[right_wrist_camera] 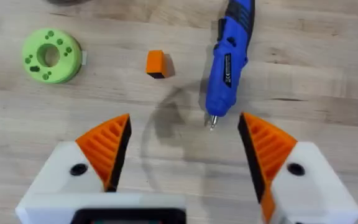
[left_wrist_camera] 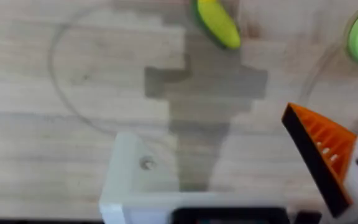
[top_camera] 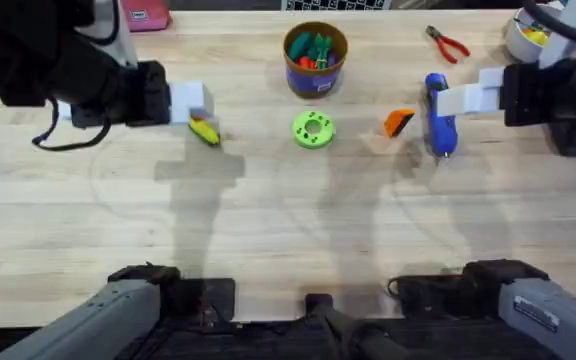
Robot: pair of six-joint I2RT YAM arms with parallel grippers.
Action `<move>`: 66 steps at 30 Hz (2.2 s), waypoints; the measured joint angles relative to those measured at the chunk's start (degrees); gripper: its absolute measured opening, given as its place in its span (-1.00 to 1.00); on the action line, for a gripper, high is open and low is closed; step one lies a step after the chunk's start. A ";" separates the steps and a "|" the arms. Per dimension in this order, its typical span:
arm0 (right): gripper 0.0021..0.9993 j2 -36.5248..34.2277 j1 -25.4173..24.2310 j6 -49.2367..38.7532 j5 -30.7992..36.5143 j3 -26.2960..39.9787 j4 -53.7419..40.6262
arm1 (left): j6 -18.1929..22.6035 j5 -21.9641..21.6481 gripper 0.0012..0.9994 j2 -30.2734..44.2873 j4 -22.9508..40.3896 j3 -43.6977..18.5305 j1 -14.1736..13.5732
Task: Pick up the gripper from the table and insert it into the empty holder that is missing its gripper. Then pick up a screw, insert it into the mounting hole, and use the screwdriver to tighten it. Finally, clean up the table by picking up the vegetable and placing it into the bucket.
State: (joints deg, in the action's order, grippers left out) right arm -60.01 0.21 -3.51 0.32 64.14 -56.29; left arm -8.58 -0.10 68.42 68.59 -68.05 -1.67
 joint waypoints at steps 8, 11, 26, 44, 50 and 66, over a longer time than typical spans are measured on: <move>0.99 0.00 0.00 -0.02 0.01 0.00 -4.04 | 0.20 -0.28 0.97 -0.01 15.32 0.00 0.00; 0.99 0.00 0.00 -0.02 0.00 0.00 -6.08 | 0.42 -1.37 0.97 -0.01 17.84 0.02 0.00; 0.99 0.00 0.00 -0.15 0.00 0.00 -14.28 | -6.82 2.19 0.97 -15.71 10.00 0.27 0.00; 0.99 0.00 0.00 -0.20 0.00 0.00 -14.53 | -12.91 1.57 0.97 -47.47 -45.22 40.92 0.00; 0.99 0.00 0.00 -0.20 0.00 0.00 -14.53 | -8.62 3.79 0.97 -49.01 -64.88 52.12 -0.55; 0.99 0.00 0.00 -0.20 0.00 0.00 -14.53 | 5.93 15.63 0.97 -59.12 -78.10 65.65 -2.32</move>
State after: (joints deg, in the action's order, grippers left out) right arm -60.01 0.21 -3.70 0.32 64.14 -70.83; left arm -2.65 15.53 9.30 -9.51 -2.40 -3.99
